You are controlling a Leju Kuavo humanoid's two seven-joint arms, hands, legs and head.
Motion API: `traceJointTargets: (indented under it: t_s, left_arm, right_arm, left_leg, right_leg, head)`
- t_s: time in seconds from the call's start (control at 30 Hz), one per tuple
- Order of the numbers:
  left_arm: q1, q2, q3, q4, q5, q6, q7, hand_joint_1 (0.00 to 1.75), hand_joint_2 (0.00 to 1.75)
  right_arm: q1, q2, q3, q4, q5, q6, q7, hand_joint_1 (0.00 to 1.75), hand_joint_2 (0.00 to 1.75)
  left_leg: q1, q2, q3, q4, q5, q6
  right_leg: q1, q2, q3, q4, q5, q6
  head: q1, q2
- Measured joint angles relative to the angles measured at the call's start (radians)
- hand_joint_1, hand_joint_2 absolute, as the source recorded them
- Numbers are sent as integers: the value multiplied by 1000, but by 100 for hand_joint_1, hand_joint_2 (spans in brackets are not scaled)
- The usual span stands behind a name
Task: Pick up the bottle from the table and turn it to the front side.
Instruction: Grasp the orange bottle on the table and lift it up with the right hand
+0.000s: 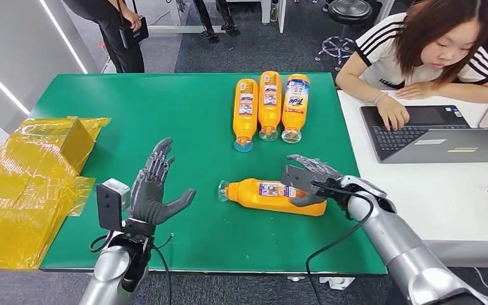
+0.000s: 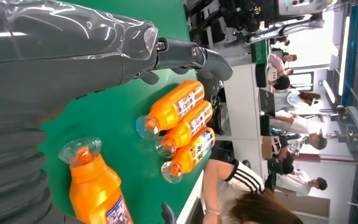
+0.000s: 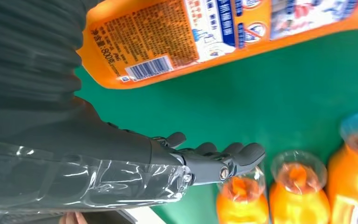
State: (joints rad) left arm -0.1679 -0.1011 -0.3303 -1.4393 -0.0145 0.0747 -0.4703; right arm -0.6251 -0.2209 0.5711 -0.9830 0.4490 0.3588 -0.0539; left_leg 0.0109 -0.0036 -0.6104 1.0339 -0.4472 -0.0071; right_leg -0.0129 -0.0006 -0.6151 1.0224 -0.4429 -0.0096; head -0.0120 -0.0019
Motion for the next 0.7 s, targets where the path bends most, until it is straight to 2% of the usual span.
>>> traceJointTargets:
  t_s: [0.23,0.53,0.7]
  left_arm:
    - [-10,0,0,8,18,-20,4,0,175]
    - [-21,0,0,11,43,-40,27,0,175]
    - [-30,7,-6,20,97,-82,30,0,175]
  right_arm:
    - [-53,-4,59,79,-18,16,-17,0,175]
    - [-104,0,136,175,-169,132,-86,0,175]
    - [-112,1,156,211,-252,188,-104,0,175]
  left_leg:
    - [0,0,0,0,0,0]
    - [0,0,0,0,0,0]
    - [0,0,0,0,0,0]
  right_leg:
    - [0,0,0,0,0,0]
    - [0,0,0,0,0,0]
    - [0,0,0,0,0,0]
  head:
    - [0,0]
    - [0,0]
    - [0,0]
